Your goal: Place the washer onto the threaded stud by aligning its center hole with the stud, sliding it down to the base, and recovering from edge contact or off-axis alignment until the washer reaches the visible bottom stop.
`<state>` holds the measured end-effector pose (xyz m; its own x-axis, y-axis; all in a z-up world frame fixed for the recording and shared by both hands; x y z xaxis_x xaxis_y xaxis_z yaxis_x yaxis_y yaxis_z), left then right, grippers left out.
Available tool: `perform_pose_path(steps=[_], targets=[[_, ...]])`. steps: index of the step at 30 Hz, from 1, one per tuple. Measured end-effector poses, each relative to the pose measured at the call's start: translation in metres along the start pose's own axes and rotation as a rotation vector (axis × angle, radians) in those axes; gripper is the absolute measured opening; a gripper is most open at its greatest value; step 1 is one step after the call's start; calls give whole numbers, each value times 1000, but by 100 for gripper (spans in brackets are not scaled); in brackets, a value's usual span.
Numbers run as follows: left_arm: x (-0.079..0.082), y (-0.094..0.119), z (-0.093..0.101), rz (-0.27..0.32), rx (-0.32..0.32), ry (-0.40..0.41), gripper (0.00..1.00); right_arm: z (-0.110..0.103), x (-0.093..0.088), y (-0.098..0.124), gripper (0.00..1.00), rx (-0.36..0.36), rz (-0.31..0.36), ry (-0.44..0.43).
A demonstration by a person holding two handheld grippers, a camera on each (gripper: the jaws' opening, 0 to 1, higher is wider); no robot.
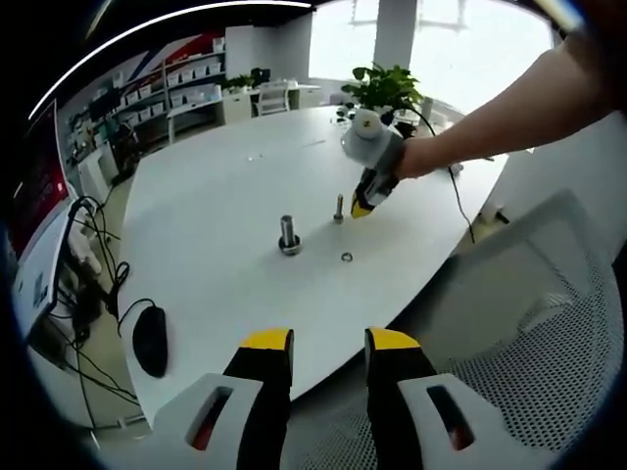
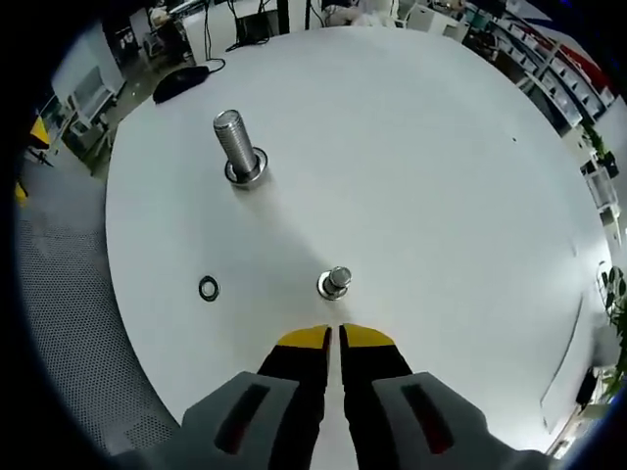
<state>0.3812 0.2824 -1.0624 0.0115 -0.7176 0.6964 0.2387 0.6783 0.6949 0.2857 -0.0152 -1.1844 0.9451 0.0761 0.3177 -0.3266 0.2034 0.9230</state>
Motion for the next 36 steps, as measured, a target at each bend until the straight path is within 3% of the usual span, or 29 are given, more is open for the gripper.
perform_pose_path(steps=[22,28,36], targets=[[4,4,5,31,-12,-25,28,-16,-16,25,16,-35,1,-39],[10,7,5,86,-21,-34,27,-31,-11,33,18,-39,13,-64],[10,4,5,79,-24,-40,28,-50,-2,47,18,-37,14,-56]])
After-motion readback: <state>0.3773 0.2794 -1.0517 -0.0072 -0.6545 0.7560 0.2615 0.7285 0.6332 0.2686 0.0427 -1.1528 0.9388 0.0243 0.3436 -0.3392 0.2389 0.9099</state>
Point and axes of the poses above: the point that each gripper's makers call its tool centre point, and the gripper's own axes: y roughly backward along the fingers, z roughly to its right, x roughly out of its top, the point moved 5 cm from there along y, roughly backward along the fingers, and after that the axes turned 9 degrees about -x, right-handed, at the moved point
